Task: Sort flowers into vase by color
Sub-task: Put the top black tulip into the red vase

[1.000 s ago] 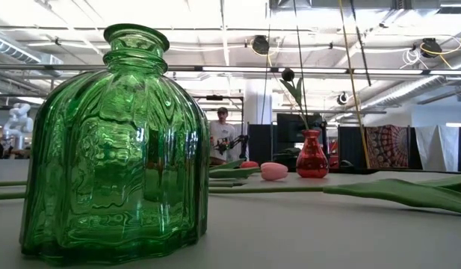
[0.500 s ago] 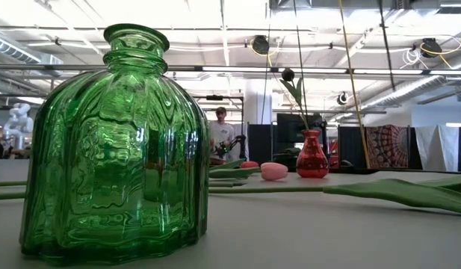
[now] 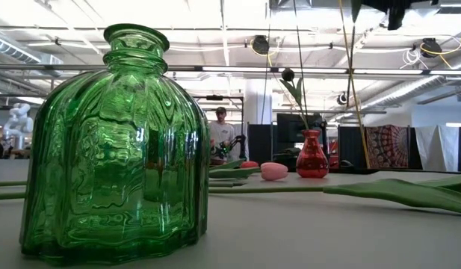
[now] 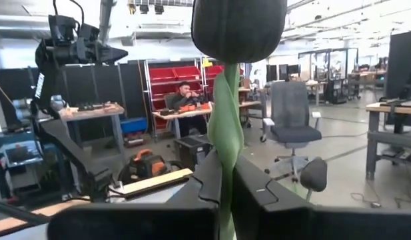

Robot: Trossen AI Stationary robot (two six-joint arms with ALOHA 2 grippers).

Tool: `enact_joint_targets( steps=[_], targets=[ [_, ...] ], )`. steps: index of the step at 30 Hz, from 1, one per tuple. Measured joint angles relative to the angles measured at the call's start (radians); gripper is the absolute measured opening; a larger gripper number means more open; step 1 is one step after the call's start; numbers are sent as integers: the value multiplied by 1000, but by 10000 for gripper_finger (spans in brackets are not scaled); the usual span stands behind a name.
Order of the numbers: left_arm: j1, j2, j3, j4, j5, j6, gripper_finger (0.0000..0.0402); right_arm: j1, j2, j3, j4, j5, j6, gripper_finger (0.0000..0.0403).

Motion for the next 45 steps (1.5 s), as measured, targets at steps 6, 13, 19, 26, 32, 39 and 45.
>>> enact_joint_targets(
  steps=[6, 13, 19, 26, 32, 39, 45],
  targets=[
    [0, 0, 0, 0, 0, 0, 105, 0, 95, -1, 103, 34, -27, 6],
    [0, 0, 0, 0, 0, 0, 105, -9, 226, -1, 186, 109, -51, 6],
    [0, 0, 0, 0, 0, 0, 105, -45, 305, -1, 293, 109, -55, 6],
    [0, 0, 0, 0, 0, 0, 105, -79, 354, -1, 312, 106, -48, 6],
    [0, 0, 0, 0, 0, 0, 105, -78, 381, -1, 311, 101, -47, 6],
    [0, 0, 0, 0, 0, 0, 105, -78, 416, -1, 311, 101, -47, 6],
    [0, 0, 0, 0, 0, 0, 105, -78, 426, 0, 316, 101, -47, 6]
  ],
)
